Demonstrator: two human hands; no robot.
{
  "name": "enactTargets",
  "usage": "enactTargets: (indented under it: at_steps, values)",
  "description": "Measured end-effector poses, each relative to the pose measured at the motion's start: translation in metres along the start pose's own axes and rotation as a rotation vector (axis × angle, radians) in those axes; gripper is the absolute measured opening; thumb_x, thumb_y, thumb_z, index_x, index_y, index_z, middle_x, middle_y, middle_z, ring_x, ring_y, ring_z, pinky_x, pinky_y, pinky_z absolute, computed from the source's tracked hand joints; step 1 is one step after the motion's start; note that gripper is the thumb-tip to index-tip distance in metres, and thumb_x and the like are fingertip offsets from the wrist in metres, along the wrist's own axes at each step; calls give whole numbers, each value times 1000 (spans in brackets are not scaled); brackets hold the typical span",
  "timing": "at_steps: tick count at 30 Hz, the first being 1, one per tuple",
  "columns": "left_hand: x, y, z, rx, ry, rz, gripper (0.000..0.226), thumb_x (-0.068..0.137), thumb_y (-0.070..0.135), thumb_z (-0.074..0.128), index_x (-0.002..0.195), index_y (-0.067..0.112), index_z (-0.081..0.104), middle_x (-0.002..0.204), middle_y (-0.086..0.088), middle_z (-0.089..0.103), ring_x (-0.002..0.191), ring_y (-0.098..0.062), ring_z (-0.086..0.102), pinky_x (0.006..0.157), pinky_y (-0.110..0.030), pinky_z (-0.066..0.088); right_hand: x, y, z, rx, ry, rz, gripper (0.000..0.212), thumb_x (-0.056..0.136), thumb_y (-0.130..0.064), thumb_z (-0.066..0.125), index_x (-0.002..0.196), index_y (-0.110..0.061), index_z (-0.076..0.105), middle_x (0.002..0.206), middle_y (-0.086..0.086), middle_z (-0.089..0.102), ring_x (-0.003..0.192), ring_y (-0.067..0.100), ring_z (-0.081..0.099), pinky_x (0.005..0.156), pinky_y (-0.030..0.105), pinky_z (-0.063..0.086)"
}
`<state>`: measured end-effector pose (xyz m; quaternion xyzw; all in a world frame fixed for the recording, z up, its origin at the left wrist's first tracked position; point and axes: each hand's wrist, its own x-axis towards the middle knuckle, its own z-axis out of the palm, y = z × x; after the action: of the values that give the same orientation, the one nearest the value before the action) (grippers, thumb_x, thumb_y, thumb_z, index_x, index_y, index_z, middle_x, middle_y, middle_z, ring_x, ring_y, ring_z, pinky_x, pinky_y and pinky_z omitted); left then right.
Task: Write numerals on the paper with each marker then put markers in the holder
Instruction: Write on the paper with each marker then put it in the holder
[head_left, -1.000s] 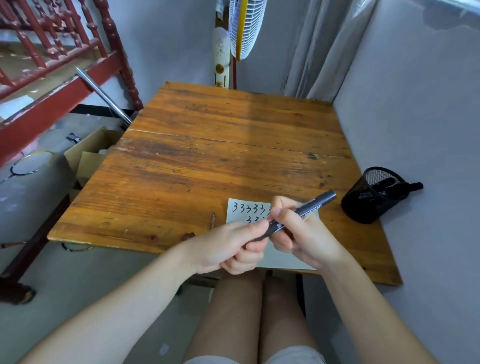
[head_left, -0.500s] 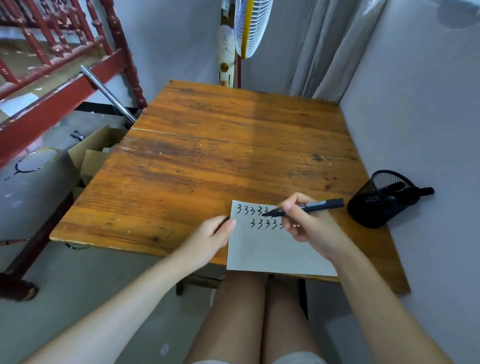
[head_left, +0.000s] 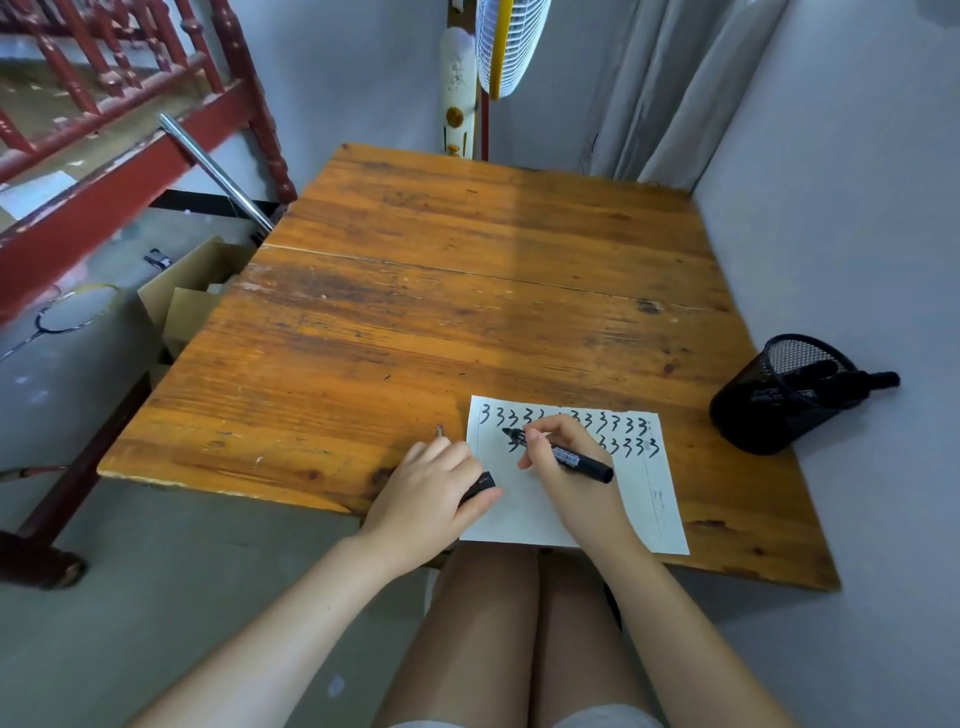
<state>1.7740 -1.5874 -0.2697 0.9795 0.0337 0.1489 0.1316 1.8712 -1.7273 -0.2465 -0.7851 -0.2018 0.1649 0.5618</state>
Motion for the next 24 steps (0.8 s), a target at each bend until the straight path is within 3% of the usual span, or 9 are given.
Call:
enactTargets:
  at_steps: [6, 10, 15, 20, 24]
  values:
    - [0, 0, 0, 15, -15, -13, 35, 87, 44, 37, 75, 15, 53, 76, 2, 54, 75, -16, 43, 72, -28, 33, 1, 4, 3, -34, -7, -52, 7, 91, -16, 57, 89, -14, 64, 73, -8, 66, 69, -6, 62, 65, 5, 43]
    - [1, 1, -2, 22, -35, -11, 35, 87, 43, 37, 75, 15, 54, 76, 2, 55, 74, -18, 46, 70, -30, 37, 1, 7, 4, -74, -20, -60, 9, 90, -18, 57, 84, -20, 63, 68, -16, 66, 73, -2, 62, 66, 6, 43]
    - [0, 3, -5, 2, -49, -16, 33, 87, 42, 39, 76, 15, 54, 76, 1, 55, 74, -18, 47, 70, -31, 39, -2, 4, 1, -68, -61, -105, 12, 90, -10, 56, 81, -6, 62, 69, 3, 67, 67, -2, 60, 64, 5, 42]
    - [1, 5, -7, 11, -46, -21, 32, 86, 41, 40, 74, 15, 54, 75, 2, 55, 72, -17, 47, 68, -32, 41, -3, 3, 2, -75, -25, -84, 15, 90, -9, 55, 78, -3, 60, 66, 4, 65, 61, -5, 58, 60, 3, 41]
    - [1, 5, -7, -13, -56, -19, 33, 86, 42, 39, 75, 15, 54, 74, 2, 54, 72, -16, 44, 66, -32, 41, -4, 0, 0, -43, -47, -56, 18, 91, -13, 55, 76, -6, 60, 65, 3, 68, 61, 0, 57, 61, 10, 43]
